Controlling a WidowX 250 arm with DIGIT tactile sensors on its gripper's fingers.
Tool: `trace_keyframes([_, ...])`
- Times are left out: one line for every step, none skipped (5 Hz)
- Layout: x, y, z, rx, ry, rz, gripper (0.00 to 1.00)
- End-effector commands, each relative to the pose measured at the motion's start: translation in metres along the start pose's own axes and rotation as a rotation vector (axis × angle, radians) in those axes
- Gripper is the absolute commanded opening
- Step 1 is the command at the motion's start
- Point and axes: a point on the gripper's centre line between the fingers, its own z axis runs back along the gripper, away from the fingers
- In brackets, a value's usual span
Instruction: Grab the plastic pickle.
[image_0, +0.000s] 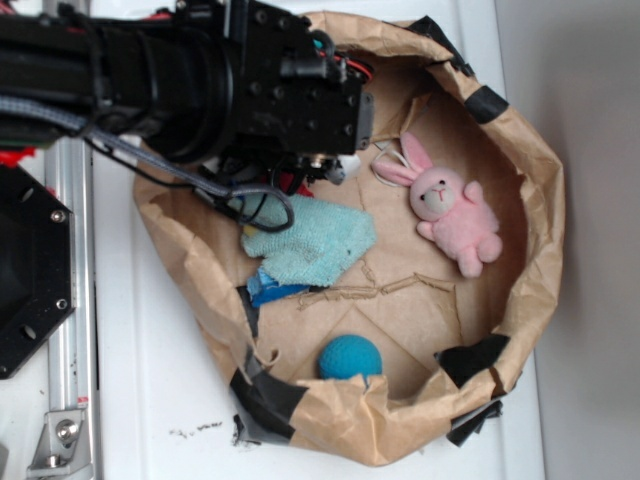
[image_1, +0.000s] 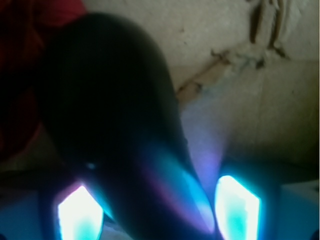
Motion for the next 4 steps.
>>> trace_keyframes([0.007, 0.009, 0.049, -0.049, -0.179, 0.072, 0.00])
trace_keyframes([0.006, 0.017, 0.105, -0.058, -0.413, 0.216, 0.00])
trace_keyframes([0.007, 0.007, 0.159, -0.029, -0.497, 0.334, 0.00])
trace_keyframes([0.018, -0.005, 0.181, -0.086, -0.496, 0.425, 0.00])
